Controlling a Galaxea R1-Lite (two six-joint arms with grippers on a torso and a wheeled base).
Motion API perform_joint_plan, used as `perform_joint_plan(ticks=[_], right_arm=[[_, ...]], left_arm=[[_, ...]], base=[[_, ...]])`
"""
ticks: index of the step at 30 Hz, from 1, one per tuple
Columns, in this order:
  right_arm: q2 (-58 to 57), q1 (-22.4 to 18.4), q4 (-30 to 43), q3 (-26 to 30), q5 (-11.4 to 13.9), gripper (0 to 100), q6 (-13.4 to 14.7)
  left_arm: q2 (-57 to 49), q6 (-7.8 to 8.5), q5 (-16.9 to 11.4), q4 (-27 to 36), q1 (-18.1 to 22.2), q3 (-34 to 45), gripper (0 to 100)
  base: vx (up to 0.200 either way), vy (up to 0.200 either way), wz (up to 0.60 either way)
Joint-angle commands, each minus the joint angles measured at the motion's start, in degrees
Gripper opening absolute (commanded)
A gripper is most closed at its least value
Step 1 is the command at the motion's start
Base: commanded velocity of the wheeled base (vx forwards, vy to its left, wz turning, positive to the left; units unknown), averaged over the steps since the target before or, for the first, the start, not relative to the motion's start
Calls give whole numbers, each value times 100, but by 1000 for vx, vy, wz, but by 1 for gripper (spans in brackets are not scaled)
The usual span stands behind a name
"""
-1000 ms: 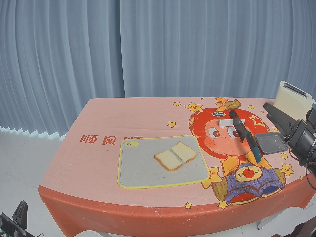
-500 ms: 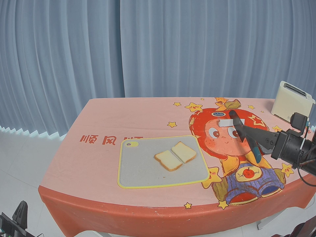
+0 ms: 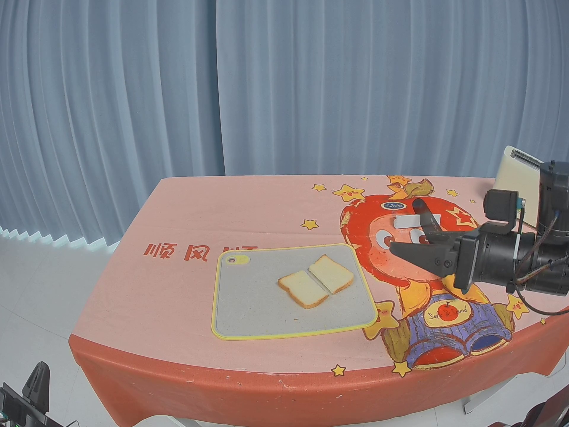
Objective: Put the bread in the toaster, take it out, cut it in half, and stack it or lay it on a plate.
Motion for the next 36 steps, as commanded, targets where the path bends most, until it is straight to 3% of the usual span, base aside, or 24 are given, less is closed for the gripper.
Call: perform_joint_plan(ticks=[1,14,19,25,30,36], right_arm=[[382,47,38,-271,32,100,6],[1200,109,73,-1054,-47,100,-56],[1490,30,812,-1370,-688,100,-355],[1630,30,1031,-1423,-785,100,-443],[1982,100,1031,-1634,-1304,100,-610],[2289,232,1005,-1862,-1699,100,-698]], left_arm=[[-93,0,1,-2,2,101,0],[-93,0,1,-2,2,101,0],[-93,0,1,-2,2,101,0],[-93,0,1,-2,2,101,0],[-93,0,1,-2,2,101,0],[-93,0,1,-2,2,101,0]], base=[[0,0,0],[0,0,0],[0,0,0],[0,0,0],[0,0,0],[0,0,0]])
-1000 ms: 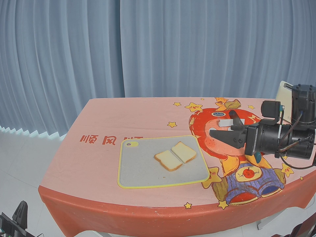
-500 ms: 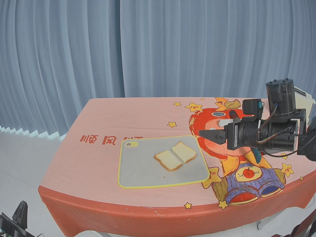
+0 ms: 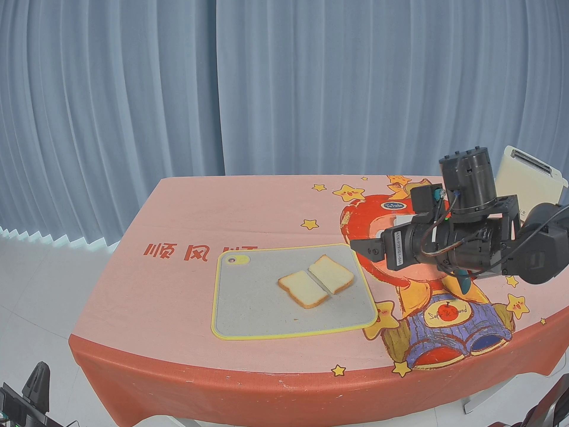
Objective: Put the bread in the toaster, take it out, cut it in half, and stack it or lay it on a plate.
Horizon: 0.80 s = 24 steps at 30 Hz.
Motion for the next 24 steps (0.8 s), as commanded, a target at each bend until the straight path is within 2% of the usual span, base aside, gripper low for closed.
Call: perform_joint_plan(ticks=[1,6,24], right_arm=[[349,97,14,-157,-183,100,-16],[630,97,14,-315,-429,100,-16],[929,141,-39,-324,-500,100,28]], left_arm=[[-93,0,1,-2,2,101,0],[-93,0,1,-2,2,101,0],[-93,0,1,-2,2,101,0]], base=[[0,0,0],[0,0,0],[0,0,0]])
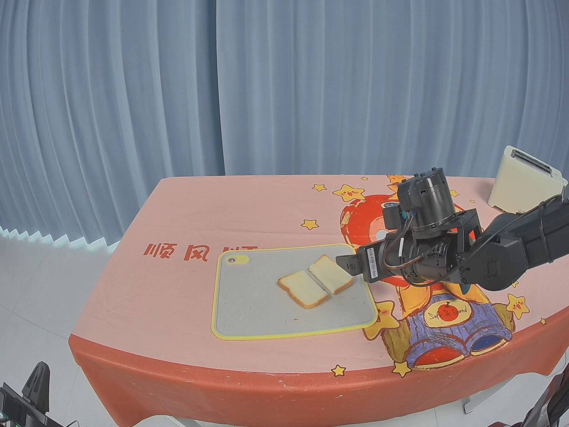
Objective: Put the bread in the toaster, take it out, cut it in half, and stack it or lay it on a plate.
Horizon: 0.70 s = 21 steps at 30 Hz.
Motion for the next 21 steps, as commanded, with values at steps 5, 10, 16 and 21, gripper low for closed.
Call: perform_joint_plan(ticks=[5,10,16,21], right_arm=[[-19,34,14,27,-74,100,28],[42,43,40,54,-74,100,37],[174,104,76,36,-259,100,19],[297,122,76,-8,-302,100,11]], left_arm=[[-93,0,1,-3,2,101,0],[-93,0,1,-3,2,101,0],[-93,0,1,-3,2,101,0],[-93,0,1,-3,2,101,0]], base=[[0,0,0],[0,0,0],[0,0,0],[0,0,0]])
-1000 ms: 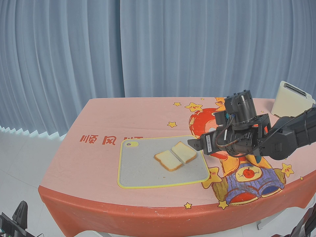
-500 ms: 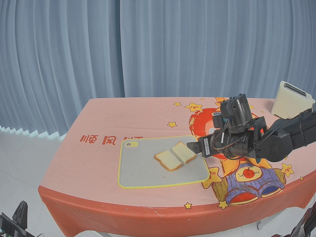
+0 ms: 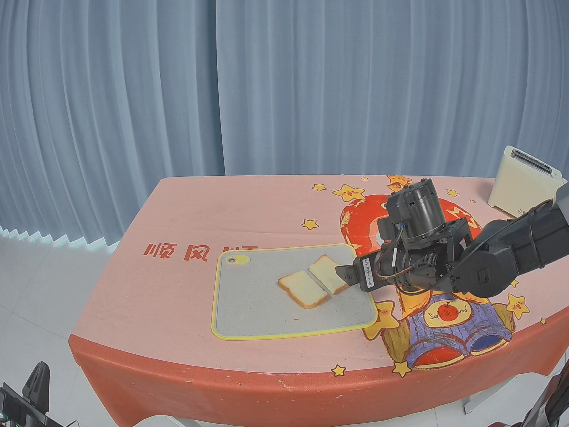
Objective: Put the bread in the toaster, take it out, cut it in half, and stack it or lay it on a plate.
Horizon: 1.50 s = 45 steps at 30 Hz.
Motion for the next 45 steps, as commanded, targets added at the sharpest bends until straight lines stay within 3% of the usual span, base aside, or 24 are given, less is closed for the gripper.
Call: perform_joint_plan(ticks=[1,5,22,23,45], right_arm=[[148,26,1,-58,-59,100,-3],[324,-27,1,-225,-340,100,-12],[711,-53,1,-304,-410,100,-20],[711,-53,10,-304,-410,0,-20],[-133,26,19,-76,-393,0,-3]], left_arm=[[-93,2,1,-3,2,101,0],[-93,2,1,-3,2,101,0],[-93,2,1,-3,2,101,0],[-93,2,1,-3,2,101,0],[-93,2,1,-3,2,101,0]], base=[[0,0,0],[0,0,0],[0,0,0],[0,0,0],[0,0,0]])
